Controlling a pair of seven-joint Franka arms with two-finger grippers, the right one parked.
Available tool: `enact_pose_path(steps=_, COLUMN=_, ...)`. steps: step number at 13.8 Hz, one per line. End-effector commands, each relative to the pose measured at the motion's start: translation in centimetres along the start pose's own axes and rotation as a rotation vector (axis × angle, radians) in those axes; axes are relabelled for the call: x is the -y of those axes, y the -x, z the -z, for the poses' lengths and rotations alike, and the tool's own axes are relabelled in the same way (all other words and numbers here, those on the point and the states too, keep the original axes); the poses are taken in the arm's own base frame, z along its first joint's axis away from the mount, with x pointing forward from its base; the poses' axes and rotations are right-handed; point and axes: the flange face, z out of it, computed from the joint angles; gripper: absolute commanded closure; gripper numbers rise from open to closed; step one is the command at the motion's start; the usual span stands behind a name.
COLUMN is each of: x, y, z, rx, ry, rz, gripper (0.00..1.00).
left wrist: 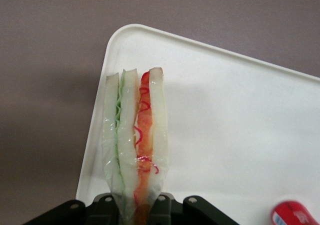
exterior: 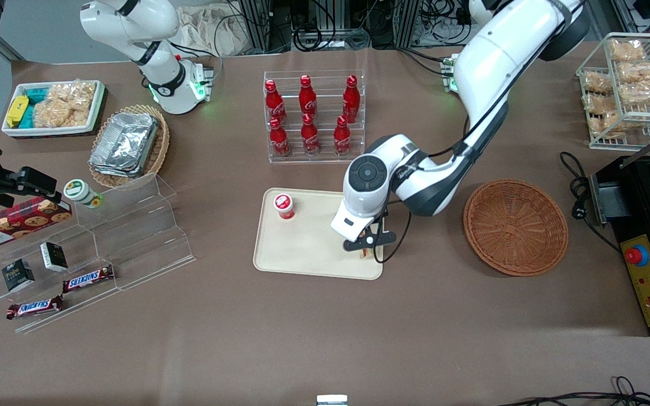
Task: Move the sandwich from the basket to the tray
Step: 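Carry the sandwich with the left gripper over to the cream tray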
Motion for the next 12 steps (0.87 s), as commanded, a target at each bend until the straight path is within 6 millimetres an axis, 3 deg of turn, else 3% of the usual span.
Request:
enact_pose_path(steps=1, x=-2.3, y=-0.8, z=-2.6, rx=-0.031, ry=0.001, rz=0.042, gripper=0.84)
enact_pose_path(steps=5, x=-2.3, y=-0.8, z=-4.0, rx=-0.022, ry=-0.011, rz=0.037, gripper=0.83)
enact_pose_path(steps=7, x=-2.2, y=-0.8, z=-4.7, rx=-0.022, ry=-0.021, rz=0.032, gripper=0.78)
enact_pose_path(steps=8, x=-2.2, y=-0.9, z=-4.7, rx=-0.022, ry=-0.018, rz=0.035, gripper=0.64)
enact_pose_path(steps=9, x=-2.2, y=-1.0, z=-4.6, rx=-0.024, ry=-0.017, rz=0.037, gripper=0.13)
enact_pose_path(steps=10, x=-2.2, y=-1.2, z=-3.9, rx=-0.032, ry=-0.009, rz=0.058, gripper=0.0)
enact_pose_path(steps=11, x=-2.1, y=-1.5, z=-3.0, rx=-0.042, ry=-0.005, rz=0.112, gripper=0.0)
enact_pose_path(steps=12, x=-2.1, y=-1.8, z=-0.7, rx=-0.07, ry=0.008, rz=0.167, gripper=0.0)
